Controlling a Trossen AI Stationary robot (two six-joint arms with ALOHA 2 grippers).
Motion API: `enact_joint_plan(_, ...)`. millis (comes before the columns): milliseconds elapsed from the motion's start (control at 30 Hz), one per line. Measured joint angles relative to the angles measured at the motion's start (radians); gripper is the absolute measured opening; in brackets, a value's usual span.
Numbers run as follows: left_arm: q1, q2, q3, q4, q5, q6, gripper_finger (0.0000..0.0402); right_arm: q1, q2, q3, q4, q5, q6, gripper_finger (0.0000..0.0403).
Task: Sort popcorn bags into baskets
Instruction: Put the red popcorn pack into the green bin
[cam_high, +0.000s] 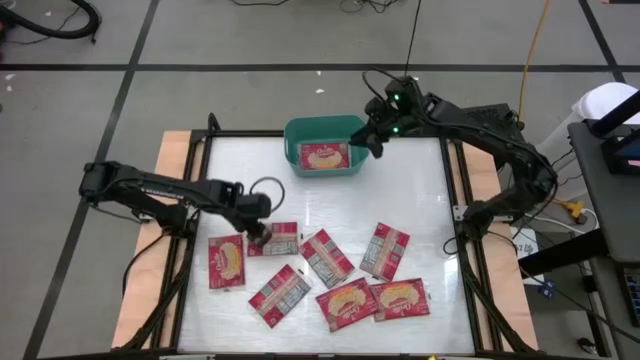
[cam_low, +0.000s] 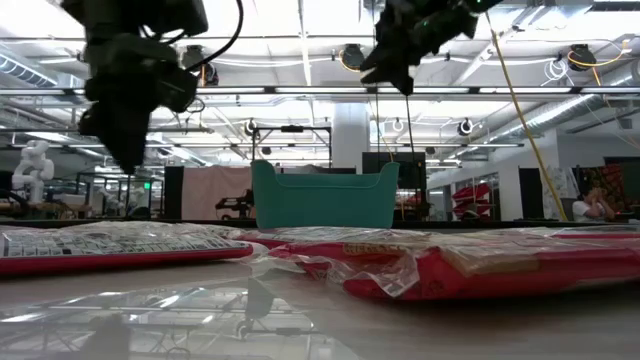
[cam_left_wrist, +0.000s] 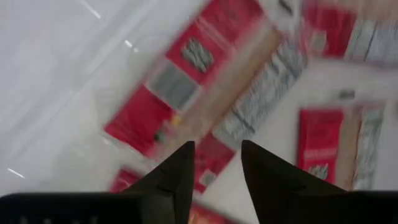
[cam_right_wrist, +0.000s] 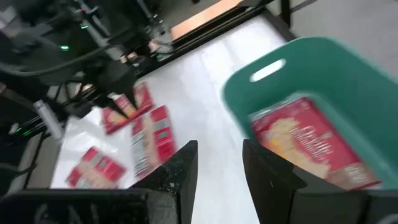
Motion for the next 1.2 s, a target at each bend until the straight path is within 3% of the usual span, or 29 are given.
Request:
enact_joint_plan(300, -0.161, 0.000, -0.063, -0.011, 0.008, -0.173, 0.0243, 0.095, -0.050, 0.000, -0.105, 0.075, 0.022, 0.0118)
enact_joint_plan(467, -0.220, 0.000, -0.074, -0.018, 0.044, -0.335, 0.0274, 0.111, -0.049, -0.001, -0.115, 0.082, 0.003, 0.0118)
enact_joint_plan(667, -0.247, 0.000, -0.074, -0.074, 0.214, -0.540, 0.0258, 0.111, -0.049, -0.001, -0.115, 0.080, -0.037, 0.0118)
enact_joint_plan(833, -0.331, 0.000, -0.074, -0.021, 0.304, -0.763, 0.0230, 0.109, -0.049, -0.001, -0.124, 0.079, -0.056, 0.0118)
enact_joint_plan(1033, -0.468, 0.000, -0.074, -0.003, 0.358, -0.942, 0.0215, 0.117, -0.049, -0.001, -0.153, 0.054, -0.064, 0.0118)
enact_joint_plan(1200, -0.577, 0.000, -0.074, -0.015, 0.341, -1.024, 0.0232, 0.118, -0.049, -0.001, -0.204, 0.046, -0.122, 0.0118)
